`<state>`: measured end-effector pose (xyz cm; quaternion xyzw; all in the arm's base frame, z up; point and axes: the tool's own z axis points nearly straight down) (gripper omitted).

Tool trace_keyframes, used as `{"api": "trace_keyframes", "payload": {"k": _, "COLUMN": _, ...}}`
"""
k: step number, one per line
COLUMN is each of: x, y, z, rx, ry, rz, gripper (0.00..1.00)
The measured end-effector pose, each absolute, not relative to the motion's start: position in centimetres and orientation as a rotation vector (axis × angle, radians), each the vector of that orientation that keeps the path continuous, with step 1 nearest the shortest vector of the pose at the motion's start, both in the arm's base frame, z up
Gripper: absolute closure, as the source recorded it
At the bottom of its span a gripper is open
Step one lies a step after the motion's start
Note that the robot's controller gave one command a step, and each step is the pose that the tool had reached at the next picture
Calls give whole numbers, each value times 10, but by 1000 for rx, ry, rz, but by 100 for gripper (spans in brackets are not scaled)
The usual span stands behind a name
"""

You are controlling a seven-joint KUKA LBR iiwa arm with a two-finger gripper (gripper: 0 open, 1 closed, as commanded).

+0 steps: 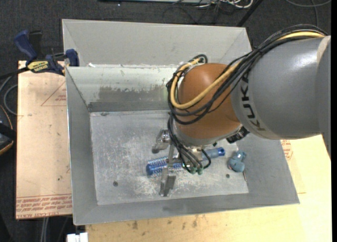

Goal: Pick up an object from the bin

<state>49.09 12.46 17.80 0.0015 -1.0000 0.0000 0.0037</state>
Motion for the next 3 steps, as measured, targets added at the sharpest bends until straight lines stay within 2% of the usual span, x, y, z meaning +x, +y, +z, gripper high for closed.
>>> {"api": "trace_keyframes", "payload": {"k": 1, "x": 550, "y": 45, "z": 71, "rx": -382, "ry": -3125, "rz": -9, "gripper": 0}}
{"api": "trace_keyframes", "payload": {"k": 2, "x": 554, "y": 45, "z": 76, "rx": -388, "ry": -3140, "rz": -9, "gripper": 100}}
{"api": "trace_keyframes", "payload": {"k": 3, "x": 559, "y": 56, "z": 203, "rx": -381, "ry": -3127, "rz": -5, "gripper": 100}}
